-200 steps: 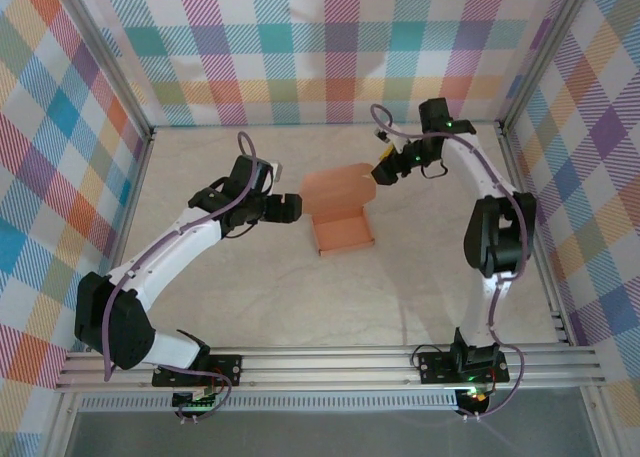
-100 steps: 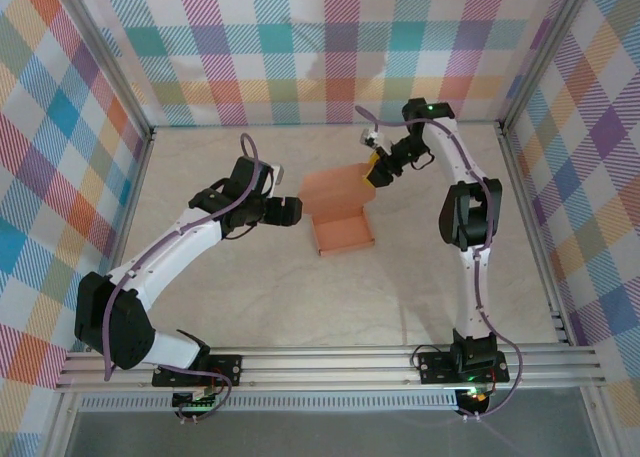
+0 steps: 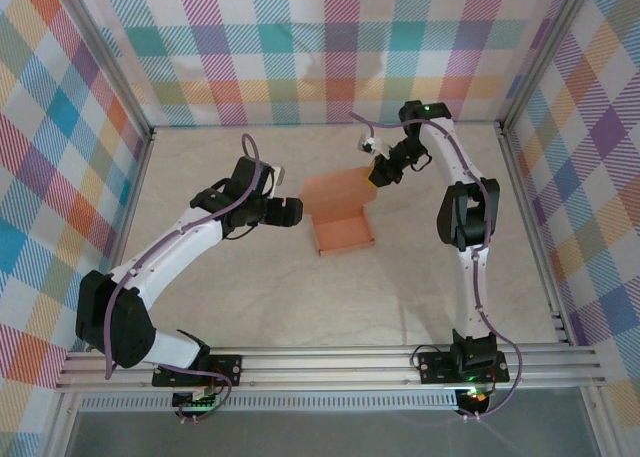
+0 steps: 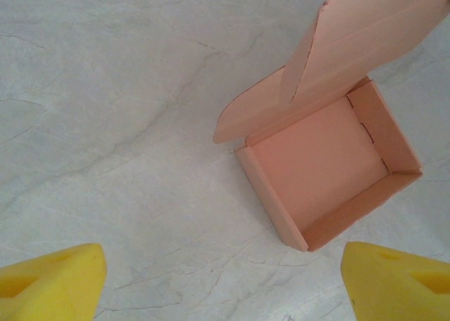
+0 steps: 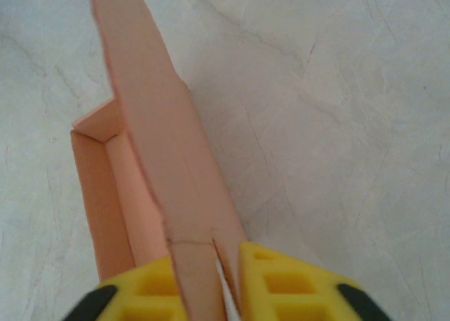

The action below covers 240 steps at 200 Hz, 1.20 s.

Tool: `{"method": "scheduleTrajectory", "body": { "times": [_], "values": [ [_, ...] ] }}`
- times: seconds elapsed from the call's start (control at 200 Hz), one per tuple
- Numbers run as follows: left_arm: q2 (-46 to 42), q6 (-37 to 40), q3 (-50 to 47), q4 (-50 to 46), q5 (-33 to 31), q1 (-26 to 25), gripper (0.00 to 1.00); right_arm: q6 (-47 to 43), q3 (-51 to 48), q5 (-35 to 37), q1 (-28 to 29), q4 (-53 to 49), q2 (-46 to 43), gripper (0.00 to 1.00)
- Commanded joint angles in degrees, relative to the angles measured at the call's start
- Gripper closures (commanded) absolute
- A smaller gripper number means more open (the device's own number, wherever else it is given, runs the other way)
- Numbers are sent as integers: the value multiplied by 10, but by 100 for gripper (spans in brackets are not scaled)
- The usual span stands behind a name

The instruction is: Fold the paper box

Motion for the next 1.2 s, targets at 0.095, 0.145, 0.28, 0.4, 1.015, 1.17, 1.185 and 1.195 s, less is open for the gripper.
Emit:
{"method": "scheduleTrajectory", "body": {
  "times": [0.095,0.145,0.28,0.4,1.015,1.17,1.185,1.195],
  "values": [
    [1,-8,-13,15,6,3,13,-17,16,-6,1,-19,7,100],
    [1,-9,-15,20,7,3,13,-19,15,-6,1,-18,4,100],
    [3,5,-17,42,6,3,11,-23,2,-5,3,-13,-11,100],
    [13,61,-1,54,-1,5,10,-29,-35,-5,7,11,-38,100],
    [243,466,358,-220,133,55,13,-20,-186,-22,14,90,-125,100],
    [312,511,435,-294,194,64,14,-9,-186,-27,14,96,-125,100],
    [317,513,440,-300,197,64,15,-8,-186,-27,14,98,-124,100],
    [320,513,443,-303,200,64,15,-7,-186,-27,14,98,-124,100]
  ]
}}
